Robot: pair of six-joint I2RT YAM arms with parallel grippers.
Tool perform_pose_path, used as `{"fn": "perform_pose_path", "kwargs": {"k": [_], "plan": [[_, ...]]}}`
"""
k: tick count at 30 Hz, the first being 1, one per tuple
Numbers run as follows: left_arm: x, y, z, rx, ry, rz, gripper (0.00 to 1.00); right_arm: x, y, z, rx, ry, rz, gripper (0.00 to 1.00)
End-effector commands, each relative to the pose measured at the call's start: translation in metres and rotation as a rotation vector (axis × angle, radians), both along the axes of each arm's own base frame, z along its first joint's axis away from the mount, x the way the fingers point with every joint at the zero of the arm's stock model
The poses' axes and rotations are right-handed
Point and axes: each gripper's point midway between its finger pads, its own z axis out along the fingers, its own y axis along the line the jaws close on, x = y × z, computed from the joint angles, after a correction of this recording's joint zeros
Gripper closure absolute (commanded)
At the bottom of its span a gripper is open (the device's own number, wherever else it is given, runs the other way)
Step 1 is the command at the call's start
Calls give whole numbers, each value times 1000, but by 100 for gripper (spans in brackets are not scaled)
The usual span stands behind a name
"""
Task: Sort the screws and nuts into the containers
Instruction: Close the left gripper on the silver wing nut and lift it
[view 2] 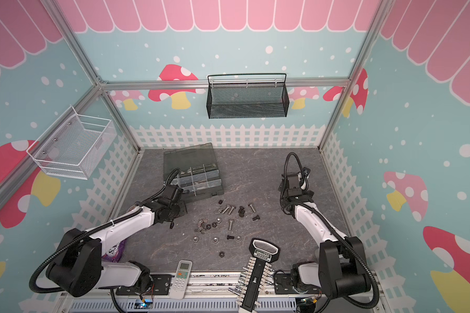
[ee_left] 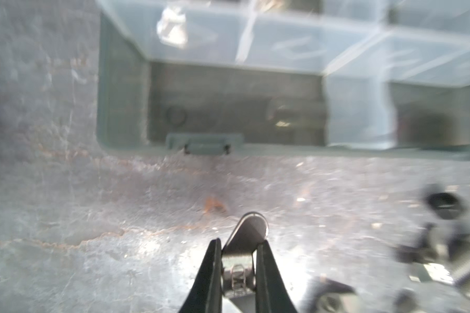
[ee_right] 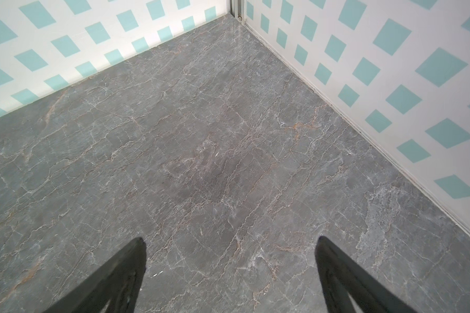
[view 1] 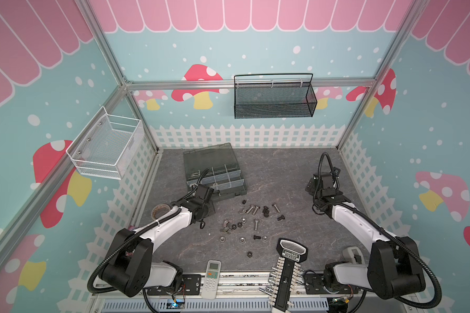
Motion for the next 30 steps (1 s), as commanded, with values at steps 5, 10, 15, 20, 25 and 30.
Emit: {"fn": "perform_pose_path", "kwargs": {"k": [5,10,15,20,25,30], "plan": [[44,-23,49,32,-170,-170,97,-5,-2,12,15,-42,-22,2],[73,-25,56,40,-208,-210,98,-6,0,14,20,-45,-10,2],[89,-27,47,44,-182,-228,98,-11,-1,17,25,-61,-13,2],[96,-22,34,72,-152,-218,97,-15,-2,20,23,-74,-16,2],[102,-15,21,95,-119,-202,95,-15,-3,20,19,-73,-18,2],[100,-9,8,92,-81,-171,90,-14,-2,16,21,-63,-17,2]]}}
